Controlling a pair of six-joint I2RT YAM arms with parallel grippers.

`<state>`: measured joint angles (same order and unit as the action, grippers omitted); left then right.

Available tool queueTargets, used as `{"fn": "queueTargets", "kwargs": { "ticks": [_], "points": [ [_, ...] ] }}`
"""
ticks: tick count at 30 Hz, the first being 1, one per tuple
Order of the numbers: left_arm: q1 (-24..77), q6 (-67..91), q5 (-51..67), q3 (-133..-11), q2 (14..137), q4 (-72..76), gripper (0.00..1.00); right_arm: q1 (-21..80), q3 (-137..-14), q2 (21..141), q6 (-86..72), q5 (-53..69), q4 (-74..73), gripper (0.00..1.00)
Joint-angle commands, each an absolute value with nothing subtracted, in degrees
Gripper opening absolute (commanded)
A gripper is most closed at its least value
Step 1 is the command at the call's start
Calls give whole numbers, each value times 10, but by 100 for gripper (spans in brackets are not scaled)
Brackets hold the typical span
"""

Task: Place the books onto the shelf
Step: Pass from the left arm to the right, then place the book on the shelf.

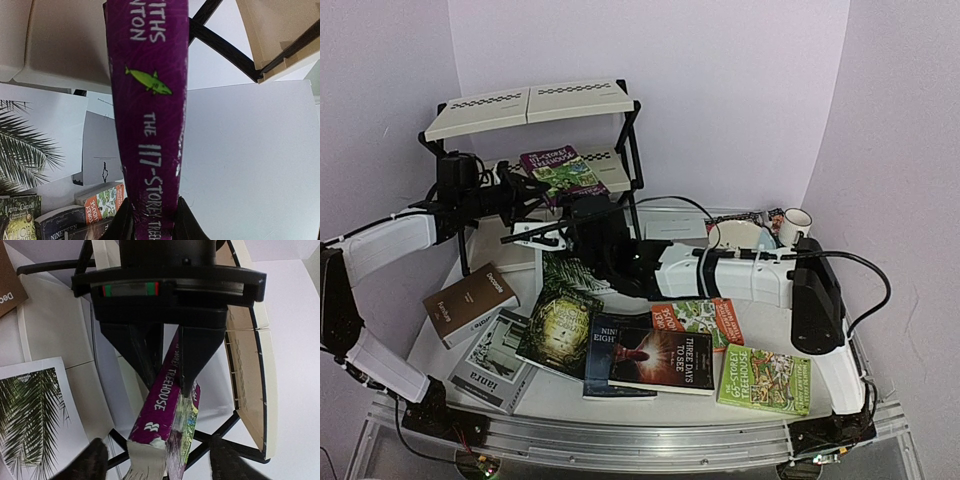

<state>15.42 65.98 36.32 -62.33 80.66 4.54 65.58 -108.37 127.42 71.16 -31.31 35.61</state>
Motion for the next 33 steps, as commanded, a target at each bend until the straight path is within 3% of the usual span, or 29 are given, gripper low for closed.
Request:
{"fn": "queueTargets", "kwargs": {
  "ticks": [1,6,9,16,24,26,33],
  "points": [
    [152,667,388,-625,759,120,9,652,-1116,1286,726,-330,406,44],
    [152,667,389,-615,751,120,9,648,-1110,1280,730,-334,419,16],
    [152,657,386,-611,749,121,14,642,-1105,1276,737,-337,422,1],
    [151,625,407,-637,797,120,21,624,-1107,1278,753,-343,430,0],
    [144,594,376,-623,781,121,62,593,-1126,1297,762,-350,435,0],
    [142,594,377,-618,780,120,68,583,-1141,1308,762,-352,433,0],
    [133,588,370,-598,765,119,71,551,-1224,1366,777,-352,415,0]
  ]
}}
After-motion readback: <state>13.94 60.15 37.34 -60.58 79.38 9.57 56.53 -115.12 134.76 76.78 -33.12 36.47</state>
